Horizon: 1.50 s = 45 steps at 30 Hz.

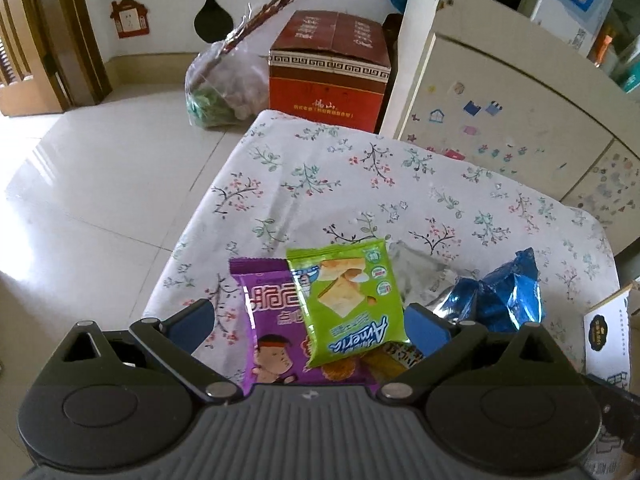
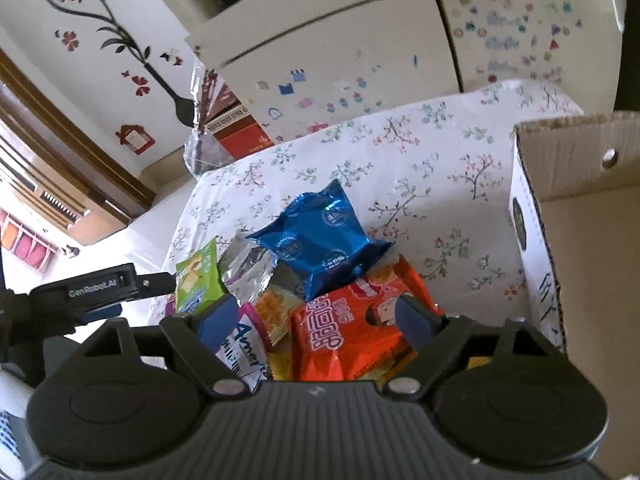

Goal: Organize snacks
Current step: 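Grasp the green cracker packet with the left gripper while the right gripper grasps the red-orange packet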

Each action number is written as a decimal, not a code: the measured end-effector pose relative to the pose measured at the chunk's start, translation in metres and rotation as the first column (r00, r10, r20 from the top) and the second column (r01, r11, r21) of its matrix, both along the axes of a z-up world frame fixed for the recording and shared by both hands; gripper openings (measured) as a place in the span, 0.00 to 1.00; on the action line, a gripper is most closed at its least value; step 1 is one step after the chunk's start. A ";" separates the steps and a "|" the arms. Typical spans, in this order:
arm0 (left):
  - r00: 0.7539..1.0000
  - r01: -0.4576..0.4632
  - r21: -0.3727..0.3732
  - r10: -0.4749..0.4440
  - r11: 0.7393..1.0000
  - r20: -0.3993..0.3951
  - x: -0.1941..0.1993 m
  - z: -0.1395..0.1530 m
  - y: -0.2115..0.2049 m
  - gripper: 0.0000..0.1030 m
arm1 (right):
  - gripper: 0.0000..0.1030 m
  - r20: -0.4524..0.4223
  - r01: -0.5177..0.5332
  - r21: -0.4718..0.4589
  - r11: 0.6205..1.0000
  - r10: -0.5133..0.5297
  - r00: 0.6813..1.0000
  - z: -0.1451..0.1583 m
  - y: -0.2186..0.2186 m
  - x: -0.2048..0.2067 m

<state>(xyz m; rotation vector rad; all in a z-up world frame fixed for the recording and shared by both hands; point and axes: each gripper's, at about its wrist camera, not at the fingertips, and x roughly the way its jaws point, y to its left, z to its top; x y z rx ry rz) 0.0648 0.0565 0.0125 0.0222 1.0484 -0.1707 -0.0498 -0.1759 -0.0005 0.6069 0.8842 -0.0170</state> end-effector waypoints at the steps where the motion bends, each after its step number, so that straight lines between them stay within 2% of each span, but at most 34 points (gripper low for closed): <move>1: 1.000 0.000 0.004 0.000 1.000 -0.002 0.002 -0.002 -0.003 1.00 | 0.84 -0.002 0.002 -0.001 1.000 -0.002 1.000 -0.002 0.000 0.001; 9: 0.999 -0.034 -0.005 0.034 0.999 -0.019 0.019 -0.017 -0.016 1.00 | 0.84 -0.026 -0.021 0.045 0.999 0.023 0.999 -0.014 0.002 0.010; 13: 0.999 -0.024 0.026 0.025 0.999 -0.024 0.023 -0.026 -0.022 1.00 | 0.85 -0.035 -0.090 0.106 0.990 0.094 0.995 -0.013 0.009 0.010; 15: 0.999 -0.022 0.054 0.024 0.998 -0.030 0.026 -0.032 -0.023 1.00 | 0.84 -0.031 -0.105 0.083 0.991 0.108 0.994 -0.008 0.013 0.009; 17: 0.999 -0.032 0.043 0.034 0.999 -0.033 0.026 -0.034 -0.018 1.00 | 0.84 -0.013 -0.090 0.045 0.995 0.090 0.996 -0.004 0.011 0.008; 20: 0.997 -0.057 0.036 0.059 0.998 -0.050 0.028 -0.035 -0.013 1.00 | 0.89 -0.025 -0.019 -0.015 1.000 0.019 1.000 -0.005 0.004 0.009; 24: 0.995 -0.058 0.061 0.063 0.996 -0.080 0.029 -0.038 -0.009 1.00 | 0.91 -0.056 0.009 -0.023 1.000 -0.010 0.998 -0.015 -0.003 0.013; 28: 0.992 -0.053 0.062 0.060 0.997 -0.112 0.028 -0.041 -0.002 1.00 | 0.91 -0.105 0.000 0.087 0.996 0.009 0.994 -0.030 -0.006 0.016; 31: 0.993 -0.053 0.053 0.058 0.997 -0.099 0.028 -0.038 0.001 0.99 | 0.91 -0.106 -0.034 0.159 0.987 0.051 0.993 -0.030 -0.002 0.017; 33: 0.995 -0.059 0.026 0.061 0.998 -0.084 0.028 -0.035 0.002 1.00 | 0.91 -0.094 -0.058 0.133 0.989 0.071 0.993 -0.026 0.002 0.017; 36: 0.995 -0.055 -0.001 0.055 0.998 -0.080 0.029 -0.033 -0.002 1.00 | 0.92 -0.094 -0.075 0.030 0.997 0.078 0.993 -0.024 0.010 0.018; 42: 0.997 -0.017 0.088 0.023 0.996 -0.073 0.028 -0.044 -0.016 1.00 | 0.97 -0.098 -0.110 -0.015 0.994 0.108 0.989 -0.031 0.024 0.020; 45: 0.995 -0.023 0.087 0.031 0.996 -0.092 0.028 -0.050 -0.014 0.99 | 0.97 -0.107 -0.125 -0.040 0.991 0.121 0.987 -0.033 0.030 0.021</move>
